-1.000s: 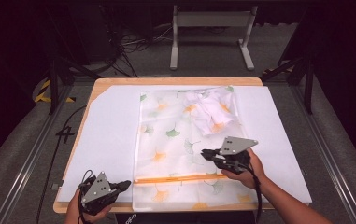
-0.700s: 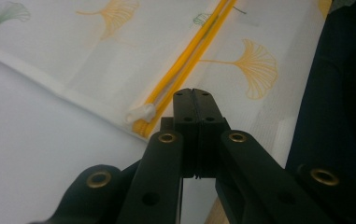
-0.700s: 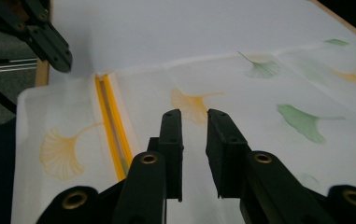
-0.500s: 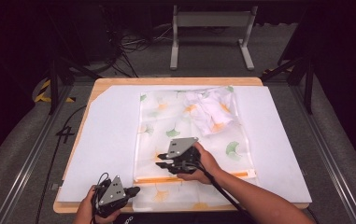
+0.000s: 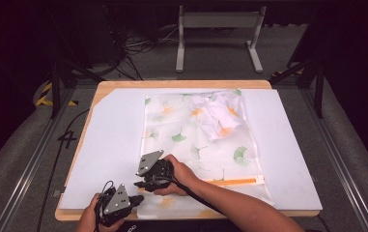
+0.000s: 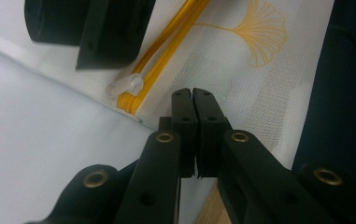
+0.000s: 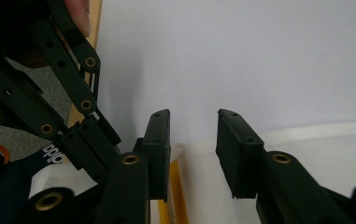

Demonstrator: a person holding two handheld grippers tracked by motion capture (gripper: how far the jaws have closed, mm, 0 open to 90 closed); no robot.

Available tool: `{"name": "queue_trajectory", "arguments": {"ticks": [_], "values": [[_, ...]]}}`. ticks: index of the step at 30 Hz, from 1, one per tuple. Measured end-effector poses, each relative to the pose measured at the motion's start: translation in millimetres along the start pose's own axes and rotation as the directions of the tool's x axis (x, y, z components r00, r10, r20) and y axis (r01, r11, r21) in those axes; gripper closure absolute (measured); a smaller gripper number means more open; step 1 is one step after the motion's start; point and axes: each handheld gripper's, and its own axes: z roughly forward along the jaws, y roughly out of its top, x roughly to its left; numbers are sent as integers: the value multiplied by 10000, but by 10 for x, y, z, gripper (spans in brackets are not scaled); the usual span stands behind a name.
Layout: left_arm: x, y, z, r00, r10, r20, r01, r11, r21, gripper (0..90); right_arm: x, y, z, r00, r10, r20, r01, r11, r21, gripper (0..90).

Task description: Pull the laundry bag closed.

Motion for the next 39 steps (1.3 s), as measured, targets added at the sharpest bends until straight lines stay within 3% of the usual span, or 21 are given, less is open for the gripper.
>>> {"name": "queue_trajectory", "arguments": {"ticks": [6, 11, 15, 25, 30, 34, 39], "values": [[5, 10, 3, 10000, 41, 47, -42, 10000, 90, 889, -16, -19, 100, 9997, 190, -146, -189, 9998, 108, 643], [20, 6, 4, 9999, -59, 154, 58, 10000, 43, 889, 0, -5, 142, 10000, 42, 81, -45, 9995, 303, 644], [23, 3, 3, 9999, -70, 146, 69, 10000, 43, 890, -45, -31, 184, 9997, 243, 19, -244, 9982, 543, 636], [48, -1, 4, 9993, -147, 330, 147, 9999, 15, 889, -105, -173, 107, 9975, 691, 123, -698, 9954, 661, 658], [47, 3, 4, 9994, -115, 324, 114, 9999, 36, 889, -111, -210, 18, 9951, 978, 105, -981, 9946, 334, 652], [52, -1, 4, 9992, -143, 360, 143, 9999, 9, 889, -98, -237, -71, 9855, 1637, -437, -1650, 9859, -272, 652], [53, -1, 4, 9992, -163, 373, 163, 9999, 6, 889, -26, -256, -48, 9762, 1907, -1036, -1962, 9795, -457, 638]]}}
